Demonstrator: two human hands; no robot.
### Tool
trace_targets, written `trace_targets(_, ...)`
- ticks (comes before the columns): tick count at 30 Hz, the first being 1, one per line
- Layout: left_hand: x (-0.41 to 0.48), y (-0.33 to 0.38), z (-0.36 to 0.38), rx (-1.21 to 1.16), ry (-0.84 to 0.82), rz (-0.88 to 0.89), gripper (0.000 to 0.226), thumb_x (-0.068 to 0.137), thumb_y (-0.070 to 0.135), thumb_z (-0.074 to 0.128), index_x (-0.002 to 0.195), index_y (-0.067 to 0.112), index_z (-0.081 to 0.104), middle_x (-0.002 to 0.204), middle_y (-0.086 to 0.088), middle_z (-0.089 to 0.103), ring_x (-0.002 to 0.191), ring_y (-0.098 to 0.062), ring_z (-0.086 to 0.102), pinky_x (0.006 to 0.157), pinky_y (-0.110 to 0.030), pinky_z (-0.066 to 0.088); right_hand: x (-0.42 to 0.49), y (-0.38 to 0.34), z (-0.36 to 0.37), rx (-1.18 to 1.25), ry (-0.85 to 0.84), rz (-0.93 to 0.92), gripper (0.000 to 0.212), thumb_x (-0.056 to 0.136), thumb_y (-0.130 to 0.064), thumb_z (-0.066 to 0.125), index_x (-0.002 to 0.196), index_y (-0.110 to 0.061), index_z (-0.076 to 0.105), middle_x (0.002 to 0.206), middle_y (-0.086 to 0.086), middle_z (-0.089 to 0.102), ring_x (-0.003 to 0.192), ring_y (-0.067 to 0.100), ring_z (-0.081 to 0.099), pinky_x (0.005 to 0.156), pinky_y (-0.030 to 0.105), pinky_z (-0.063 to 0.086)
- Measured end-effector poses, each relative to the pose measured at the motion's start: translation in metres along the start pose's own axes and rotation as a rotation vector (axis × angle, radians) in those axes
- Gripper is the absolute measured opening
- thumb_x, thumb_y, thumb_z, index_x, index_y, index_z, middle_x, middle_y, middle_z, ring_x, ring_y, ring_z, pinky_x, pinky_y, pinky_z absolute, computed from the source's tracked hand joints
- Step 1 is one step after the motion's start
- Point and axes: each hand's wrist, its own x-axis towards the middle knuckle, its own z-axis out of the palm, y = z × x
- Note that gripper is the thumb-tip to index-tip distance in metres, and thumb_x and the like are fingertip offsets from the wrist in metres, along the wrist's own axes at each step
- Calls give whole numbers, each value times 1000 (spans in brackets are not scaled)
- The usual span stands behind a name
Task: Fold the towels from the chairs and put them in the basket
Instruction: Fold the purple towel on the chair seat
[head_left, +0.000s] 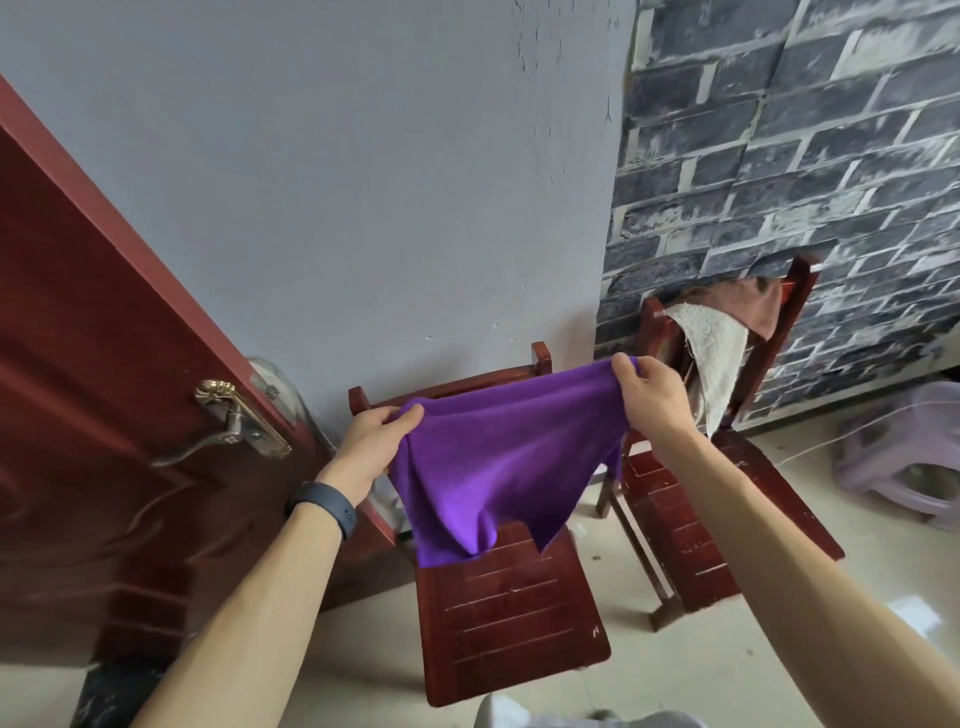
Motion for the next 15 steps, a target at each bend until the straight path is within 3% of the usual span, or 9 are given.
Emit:
trace_targets(2, -4, 0, 0, -51, 40, -38, 34, 92, 46, 64, 97, 14, 74, 96, -7, 75, 92, -29, 69, 79, -38, 49, 3, -4, -2, 353, -99, 173, 45, 96, -43, 59, 95, 1, 67, 79, 6, 55, 73, 20, 55, 68, 34, 46)
trace_targets(4, -8, 4, 7, -214, 47, -120, 35, 95, 47, 59, 104, 16, 72, 101, -7, 73, 93, -26, 67, 85, -38, 50, -1, 6, -9, 632, -332, 320, 31, 94, -42, 65, 105, -13, 68, 85, 3, 59, 79, 16, 58, 76, 32, 45)
trace_targets(7, -13, 8, 14, -335, -11, -147, 36, 96, 45, 59, 117, 17, 68, 111, -9, 73, 105, -28, 67, 94, -45, 53, -19, 38, -2, 404, -619, 334, 22, 92, -27, 69, 112, -18, 69, 102, 3, 72, 95, 19, 64, 84, 35, 43)
trace_targets(9, -17, 6, 13, -303, 8, -124, 32, 96, 42, 60, 119, 20, 65, 113, -7, 71, 105, -28, 66, 88, -41, 55, -26, 52, 6, 288, -491, 316, 17, 93, -17, 68, 110, -13, 72, 99, 8, 75, 93, 21, 67, 84, 35, 49)
trace_targets(12, -22, -3, -5, -306, 179, -93, 21, 95, 43, 61, 108, 26, 64, 105, 0, 69, 96, -22, 67, 70, -31, 53, -13, 59, 6, 369, -230, 317, 16, 93, -18, 69, 107, -9, 73, 81, 1, 67, 72, 16, 61, 64, 27, 52)
trace_targets(15, -25, -17, -31, -299, 262, -110, 22, 92, 39, 67, 104, 21, 69, 105, -3, 73, 94, -20, 69, 75, -31, 54, 2, 59, 2, 275, -77, 221, 19, 87, -30, 73, 98, -16, 74, 79, -2, 66, 74, 19, 62, 71, 39, 54)
